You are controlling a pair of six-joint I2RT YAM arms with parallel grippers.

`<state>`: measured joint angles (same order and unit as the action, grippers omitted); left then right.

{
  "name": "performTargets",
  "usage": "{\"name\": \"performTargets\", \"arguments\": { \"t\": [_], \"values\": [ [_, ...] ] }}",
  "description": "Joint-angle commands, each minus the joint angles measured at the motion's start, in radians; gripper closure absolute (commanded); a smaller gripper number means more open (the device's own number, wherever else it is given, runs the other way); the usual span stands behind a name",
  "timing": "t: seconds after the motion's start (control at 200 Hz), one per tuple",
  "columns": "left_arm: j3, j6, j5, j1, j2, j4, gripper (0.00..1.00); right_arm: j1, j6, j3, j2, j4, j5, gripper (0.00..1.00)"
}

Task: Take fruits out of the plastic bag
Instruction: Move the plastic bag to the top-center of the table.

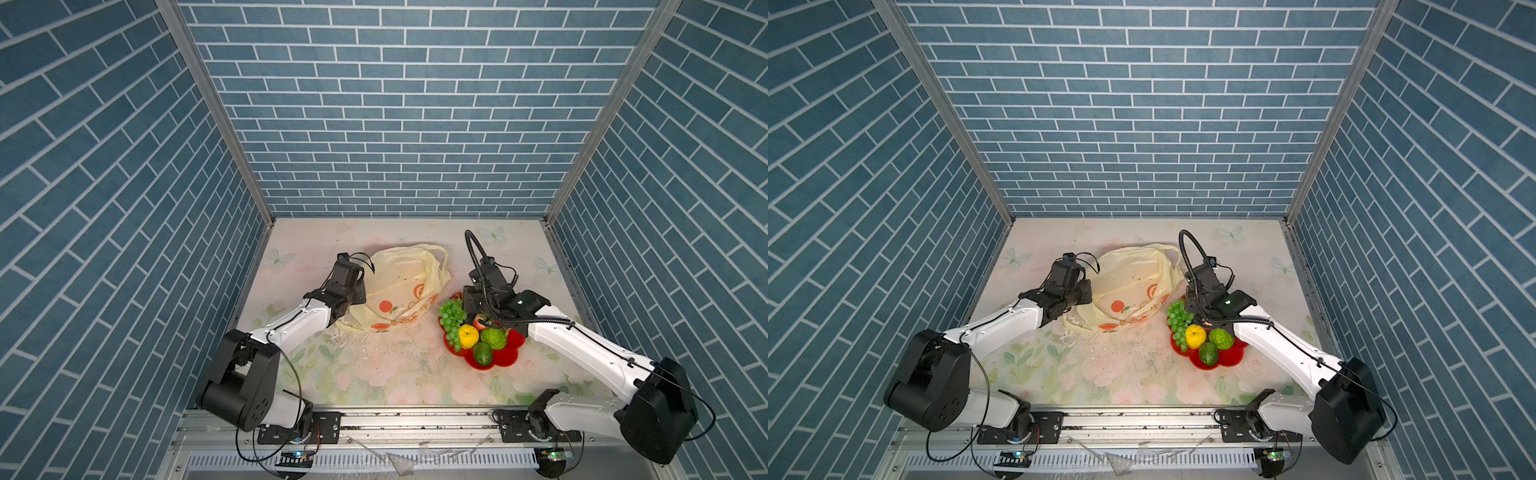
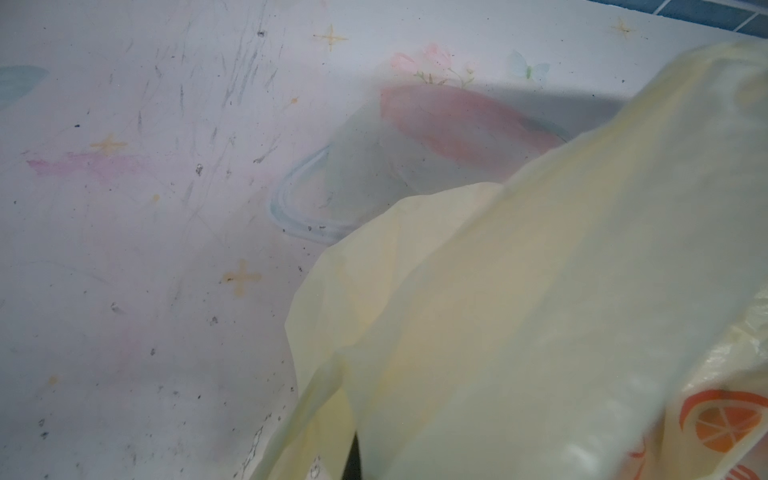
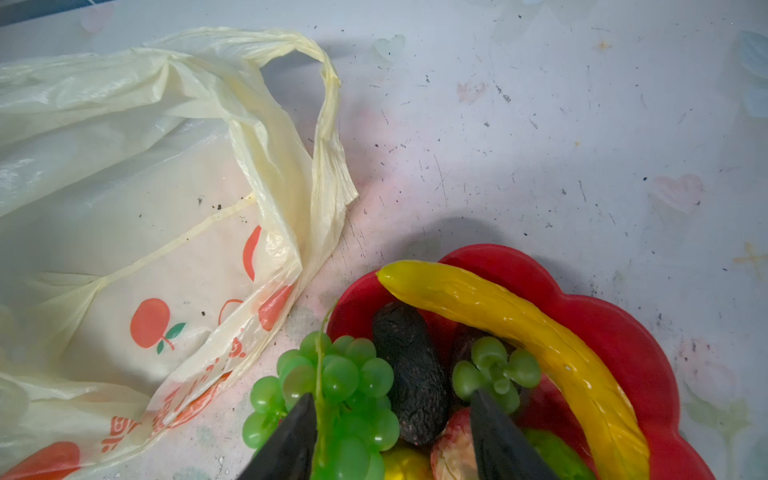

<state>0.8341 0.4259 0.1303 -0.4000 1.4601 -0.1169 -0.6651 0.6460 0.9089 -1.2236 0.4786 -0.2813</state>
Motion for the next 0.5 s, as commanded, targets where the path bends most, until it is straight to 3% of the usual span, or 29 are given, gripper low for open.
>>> {"name": "performTargets", "arguments": {
  "t": [0.0,0.495],
  "values": [
    [0.088,-0.012,0.001,-0.004,0.063,-0.059,0.97,0.025,0.002,-0.035,0.063,0.011,0.012,0.36],
    [0.729,-0.151,-0.036,-0.006,0.568,-0.203,0.98,0.207,-0.021,-0.126,0.316,0.176,0.016,0.19]
  ]
}}
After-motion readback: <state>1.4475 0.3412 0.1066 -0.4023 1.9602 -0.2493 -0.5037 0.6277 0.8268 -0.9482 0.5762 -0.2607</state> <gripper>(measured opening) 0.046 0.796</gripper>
